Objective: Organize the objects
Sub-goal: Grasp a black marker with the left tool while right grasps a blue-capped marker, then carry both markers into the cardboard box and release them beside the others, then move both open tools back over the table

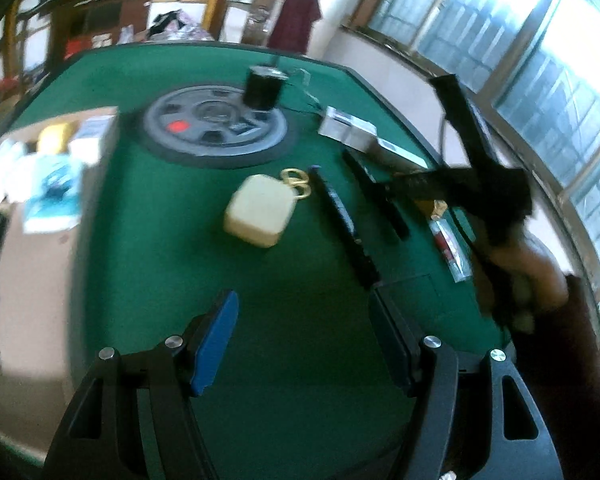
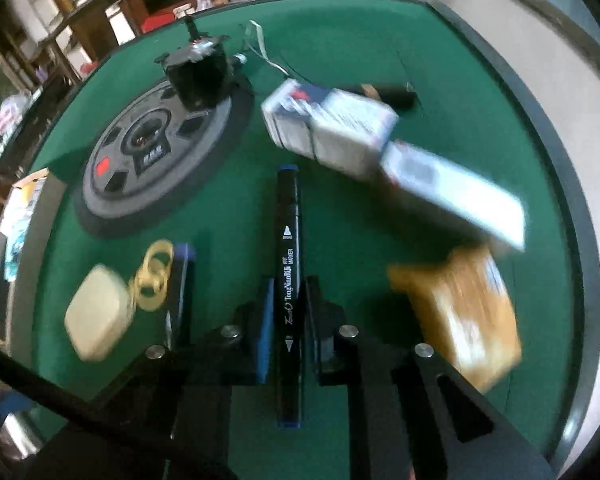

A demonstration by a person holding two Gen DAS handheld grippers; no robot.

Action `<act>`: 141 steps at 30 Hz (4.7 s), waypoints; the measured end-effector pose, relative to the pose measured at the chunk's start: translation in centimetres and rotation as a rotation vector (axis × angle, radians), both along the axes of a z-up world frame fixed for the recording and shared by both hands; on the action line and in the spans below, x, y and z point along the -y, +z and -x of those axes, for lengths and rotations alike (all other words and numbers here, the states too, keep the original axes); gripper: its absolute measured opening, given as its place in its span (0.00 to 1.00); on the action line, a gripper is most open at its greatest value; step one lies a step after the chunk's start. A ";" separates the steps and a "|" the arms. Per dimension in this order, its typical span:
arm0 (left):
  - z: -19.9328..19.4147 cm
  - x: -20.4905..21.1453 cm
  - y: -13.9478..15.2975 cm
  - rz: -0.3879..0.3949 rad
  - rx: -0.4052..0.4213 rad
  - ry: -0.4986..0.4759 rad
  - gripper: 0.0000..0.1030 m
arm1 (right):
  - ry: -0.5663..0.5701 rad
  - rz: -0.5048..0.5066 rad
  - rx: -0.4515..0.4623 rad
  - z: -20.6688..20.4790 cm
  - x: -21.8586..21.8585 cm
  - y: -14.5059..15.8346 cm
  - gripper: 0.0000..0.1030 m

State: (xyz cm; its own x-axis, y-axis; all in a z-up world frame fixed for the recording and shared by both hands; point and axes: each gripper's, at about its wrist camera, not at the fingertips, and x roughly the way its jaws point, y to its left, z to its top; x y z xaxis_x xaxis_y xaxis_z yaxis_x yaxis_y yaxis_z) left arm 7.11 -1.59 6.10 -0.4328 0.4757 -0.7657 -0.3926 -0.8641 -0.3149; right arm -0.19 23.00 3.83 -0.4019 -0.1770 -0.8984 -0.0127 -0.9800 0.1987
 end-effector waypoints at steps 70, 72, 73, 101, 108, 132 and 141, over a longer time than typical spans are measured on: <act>4.0 23.7 0.4 0.106 -0.082 0.487 0.11 | 0.275 0.574 0.001 0.2 25.7 2.6 0.13; 5.1 24.8 -0.7 0.115 -0.037 0.485 0.11 | 0.290 0.561 0.030 0.7 27.7 1.8 0.13; 5.6 25.5 -1.3 0.118 -0.012 0.487 0.11 | 0.295 0.550 0.045 1.1 28.9 1.3 0.13; 3.6 25.4 -0.8 -0.179 0.024 0.407 0.46 | 0.211 0.265 -0.201 0.0 29.3 2.8 0.59; 5.9 20.8 -3.6 -0.217 0.160 0.330 0.46 | 0.088 0.289 -0.241 -0.9 23.9 2.7 0.62; -0.6 1.9 2.5 0.074 -0.105 0.120 0.58 | -0.318 0.167 -0.509 -4.7 -2.7 6.3 0.67; -0.8 -5.8 -0.3 0.227 -0.090 0.020 0.58 | -0.469 0.421 -0.394 -3.4 -13.5 1.8 0.73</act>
